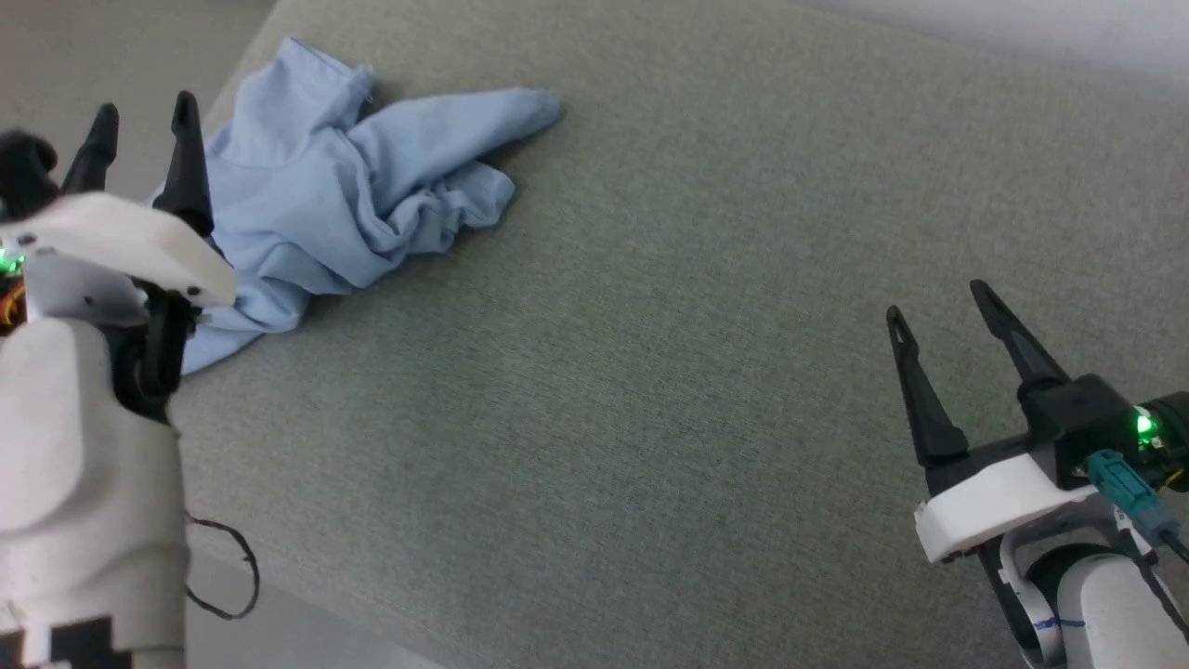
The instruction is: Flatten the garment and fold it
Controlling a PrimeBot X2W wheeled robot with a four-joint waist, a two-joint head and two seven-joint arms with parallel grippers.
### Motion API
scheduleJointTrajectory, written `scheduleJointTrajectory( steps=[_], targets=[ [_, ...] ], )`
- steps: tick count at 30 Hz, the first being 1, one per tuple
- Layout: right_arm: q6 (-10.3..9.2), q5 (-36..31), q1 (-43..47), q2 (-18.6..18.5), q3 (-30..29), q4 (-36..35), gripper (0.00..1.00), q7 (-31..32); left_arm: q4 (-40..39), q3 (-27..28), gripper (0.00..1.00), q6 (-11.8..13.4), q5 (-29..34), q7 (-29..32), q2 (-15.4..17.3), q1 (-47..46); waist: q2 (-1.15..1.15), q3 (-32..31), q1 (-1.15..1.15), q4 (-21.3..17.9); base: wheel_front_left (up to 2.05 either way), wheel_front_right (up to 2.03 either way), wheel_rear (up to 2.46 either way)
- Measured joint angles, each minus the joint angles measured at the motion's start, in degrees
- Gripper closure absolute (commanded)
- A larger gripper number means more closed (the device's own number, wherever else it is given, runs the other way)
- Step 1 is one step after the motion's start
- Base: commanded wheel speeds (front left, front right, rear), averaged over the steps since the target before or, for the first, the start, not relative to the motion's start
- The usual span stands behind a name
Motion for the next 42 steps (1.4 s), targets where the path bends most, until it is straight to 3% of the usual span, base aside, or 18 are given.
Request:
scheduleJointTrajectory(
  steps=[11,19,20,21,22,29,37,42],
  targets=[
    [0.00,0.1,-2.2,-0.6,0.6,-1.4,0.00,1.1,20.5,-4.9,0.00,-0.6,-10.0,25.9,7.0,-8.3,0.00,8.3,-0.01,-2.1,0.00,0.00,0.00],
    [0.00,0.7,-3.7,-0.4,1.0,-1.2,0.00,1.2,31.2,-2.6,0.00,0.1,-15.4,35.7,10.9,-11.3,0.00,12.2,-0.01,-4.2,0.00,0.00,0.00],
    [0.00,0.9,-3.7,-0.4,0.9,-1.1,0.00,1.1,31.4,-2.6,0.42,0.1,-15.4,36.6,11.3,-11.6,0.00,12.4,-0.02,-4.5,0.00,0.00,0.00],
    [0.00,1.1,-3.7,-0.3,0.9,-0.9,0.00,1.1,31.5,-2.6,0.66,0.1,-15.4,36.7,11.7,-11.7,0.00,12.4,-0.02,-4.9,0.00,0.00,0.00],
    [0.00,1.2,-3.7,-0.3,0.9,-0.6,0.00,1.0,31.6,-2.5,1.00,0.1,-15.4,36.5,12.0,-11.7,0.00,12.4,-0.02,-5.1,0.00,0.00,0.00],
    [0.00,2.1,-3.8,0.8,1.0,1.9,0.00,-0.4,31.8,-4.7,1.00,0.4,-13.0,30.8,12.4,-11.2,0.00,9.8,-0.01,-5.7,0.00,0.00,0.00],
    [0.00,3.3,-3.1,2.3,0.7,4.6,0.00,-2.5,26.4,-7.4,1.00,2.0,-6.7,12.0,15.4,-13.4,0.00,3.8,-0.02,-4.9,0.00,0.00,0.00],
    [0.00,4.3,-1.3,3.0,-0.2,6.0,0.00,-4.1,22.1,-9.6,1.00,2.0,-4.0,2.3,15.2,-18.2,0.00,-0.7,-0.02,-4.4,0.00,0.00,0.00]
  ],
)
